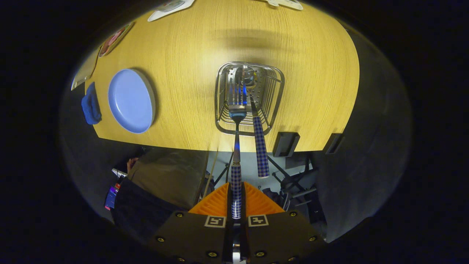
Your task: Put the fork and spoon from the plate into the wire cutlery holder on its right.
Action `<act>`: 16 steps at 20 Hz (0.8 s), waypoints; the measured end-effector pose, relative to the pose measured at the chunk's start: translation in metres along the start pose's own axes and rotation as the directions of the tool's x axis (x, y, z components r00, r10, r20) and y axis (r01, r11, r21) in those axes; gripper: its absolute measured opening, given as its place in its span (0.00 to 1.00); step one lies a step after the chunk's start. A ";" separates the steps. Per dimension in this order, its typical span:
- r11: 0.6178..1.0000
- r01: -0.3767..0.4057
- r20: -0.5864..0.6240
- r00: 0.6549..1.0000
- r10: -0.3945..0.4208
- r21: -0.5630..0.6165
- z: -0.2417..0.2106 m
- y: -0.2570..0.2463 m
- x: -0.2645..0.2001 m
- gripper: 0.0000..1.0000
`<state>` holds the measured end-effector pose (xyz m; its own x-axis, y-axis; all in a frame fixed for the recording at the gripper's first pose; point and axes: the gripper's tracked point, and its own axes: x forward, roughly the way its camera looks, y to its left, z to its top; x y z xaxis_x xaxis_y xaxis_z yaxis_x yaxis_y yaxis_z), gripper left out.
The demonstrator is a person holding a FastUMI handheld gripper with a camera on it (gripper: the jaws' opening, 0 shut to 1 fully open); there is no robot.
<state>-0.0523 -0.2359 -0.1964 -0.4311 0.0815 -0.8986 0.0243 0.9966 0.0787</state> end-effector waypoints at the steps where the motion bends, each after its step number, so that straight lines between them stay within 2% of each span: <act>1: 1.000 -0.003 -0.015 1.000 0.003 0.005 0.005 0.001 0.001 0.08; 5: 1.000 0.023 -0.088 0.996 -0.023 0.000 0.014 -0.001 0.006 0.08; 12: 0.997 0.062 -0.112 0.992 -0.066 -0.038 0.033 0.000 0.008 0.08; 14: 0.998 0.053 -0.096 0.994 -0.056 -0.037 0.038 0.005 0.001 0.11; 15: 0.998 0.047 -0.091 0.995 -0.051 -0.039 0.038 0.006 -0.005 0.21; 16: 0.998 0.040 -0.079 0.996 -0.043 -0.039 0.036 0.007 -0.003 0.24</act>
<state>-0.0180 -0.2291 -0.2089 -0.5016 0.0369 -0.8643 -0.0282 0.9979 0.0590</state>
